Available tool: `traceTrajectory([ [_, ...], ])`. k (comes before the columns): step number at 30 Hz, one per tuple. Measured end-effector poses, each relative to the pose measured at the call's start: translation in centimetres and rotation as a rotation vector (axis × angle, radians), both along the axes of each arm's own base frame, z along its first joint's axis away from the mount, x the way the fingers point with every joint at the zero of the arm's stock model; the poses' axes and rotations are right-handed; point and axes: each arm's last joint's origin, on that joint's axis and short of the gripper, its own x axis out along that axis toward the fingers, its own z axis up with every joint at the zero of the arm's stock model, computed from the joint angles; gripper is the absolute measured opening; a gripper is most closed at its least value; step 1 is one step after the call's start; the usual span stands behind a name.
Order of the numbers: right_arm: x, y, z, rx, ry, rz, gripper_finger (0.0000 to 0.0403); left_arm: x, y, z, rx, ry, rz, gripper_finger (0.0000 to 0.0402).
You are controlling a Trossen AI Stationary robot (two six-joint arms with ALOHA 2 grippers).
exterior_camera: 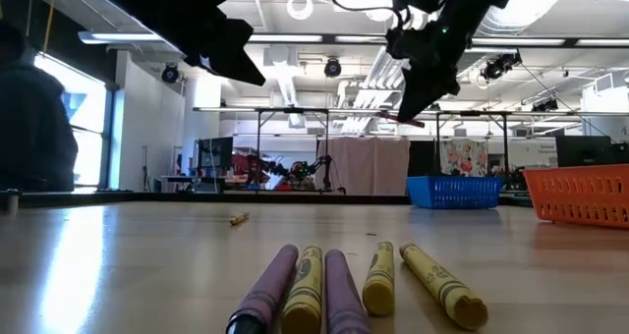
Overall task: Sort crayons
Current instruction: Put the red crayon into the blue basket
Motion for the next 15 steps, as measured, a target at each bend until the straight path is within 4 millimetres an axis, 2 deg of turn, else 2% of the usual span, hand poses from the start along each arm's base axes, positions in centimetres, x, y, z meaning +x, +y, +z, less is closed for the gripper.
traceTrajectory([
  [8, -4.3, -8.6, 0.3, -0.077, 0.048, -0.211, 0.0010, 0.2, 0.6, 0.1, -0.003, -0.008, 0.022, 0.0065],
  [11, -6.5, -10.7, 0.0, -0.042, 0.095, -0.324, 0.0010, 0.2, 0.6, 0.1, -0.003, -0.009, 0.021, 0.0065],
  [15, -8.7, -12.4, -0.3, 0.007, 0.115, -0.420, 0.0011, 0.2, 0.7, 0.1, -0.001, -0.006, 0.022, 0.0065],
])
